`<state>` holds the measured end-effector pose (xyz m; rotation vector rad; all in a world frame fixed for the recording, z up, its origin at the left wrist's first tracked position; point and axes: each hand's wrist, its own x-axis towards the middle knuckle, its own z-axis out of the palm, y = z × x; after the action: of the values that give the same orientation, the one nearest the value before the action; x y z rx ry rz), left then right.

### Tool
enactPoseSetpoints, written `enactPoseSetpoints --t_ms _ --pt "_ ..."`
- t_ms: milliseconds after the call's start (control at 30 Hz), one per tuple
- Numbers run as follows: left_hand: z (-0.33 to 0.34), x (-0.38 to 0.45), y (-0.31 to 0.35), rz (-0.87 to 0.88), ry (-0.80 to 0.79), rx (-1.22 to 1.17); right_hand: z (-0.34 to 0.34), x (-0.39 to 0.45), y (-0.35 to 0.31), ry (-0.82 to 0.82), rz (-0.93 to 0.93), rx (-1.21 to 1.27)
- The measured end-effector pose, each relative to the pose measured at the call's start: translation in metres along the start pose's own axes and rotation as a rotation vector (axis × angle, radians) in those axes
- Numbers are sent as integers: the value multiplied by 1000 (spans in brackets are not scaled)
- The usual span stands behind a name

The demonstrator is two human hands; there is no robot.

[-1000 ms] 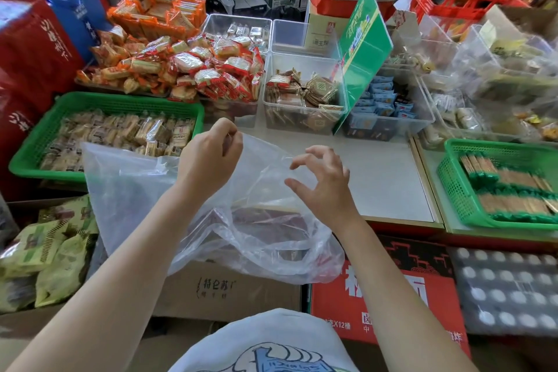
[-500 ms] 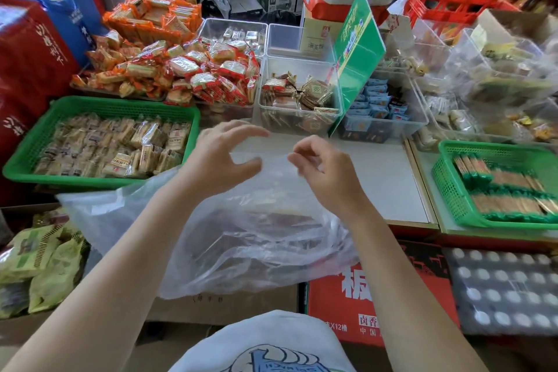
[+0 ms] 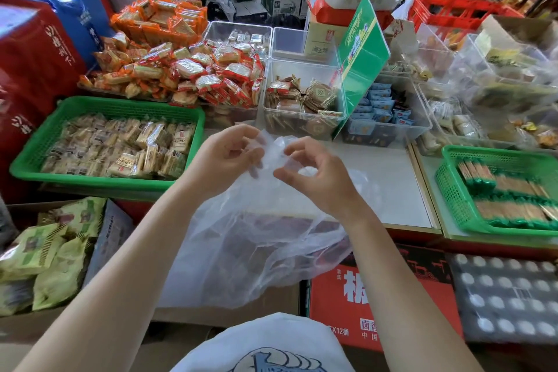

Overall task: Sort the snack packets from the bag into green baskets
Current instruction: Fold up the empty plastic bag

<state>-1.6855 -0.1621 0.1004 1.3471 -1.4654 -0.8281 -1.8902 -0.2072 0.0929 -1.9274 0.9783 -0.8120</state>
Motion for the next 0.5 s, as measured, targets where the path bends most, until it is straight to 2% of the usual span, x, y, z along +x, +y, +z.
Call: enactPoseSetpoints --t_ms 100,200,267,367,433,467,500 --pt "4 -3 3 5 5 59 17 4 -4 16 -32 27" --pt "2 -5 3 136 210 222 27 2 -9 -28 -26 38" --pt "-5 -7 0 151 391 233 26 1 -6 -173 75 -38" --pt "-19 -7 -5 113 598 256 7 0 12 -501 375 -276" --pt "-27 -7 -15 81 616 289 -7 -1 29 -719 538 -501" --pt "-30 -6 -21 57 593 296 -12 -2 36 -790 565 -571" --pt "-31 -5 -28 26 549 284 -14 -2 40 -794 564 -577"
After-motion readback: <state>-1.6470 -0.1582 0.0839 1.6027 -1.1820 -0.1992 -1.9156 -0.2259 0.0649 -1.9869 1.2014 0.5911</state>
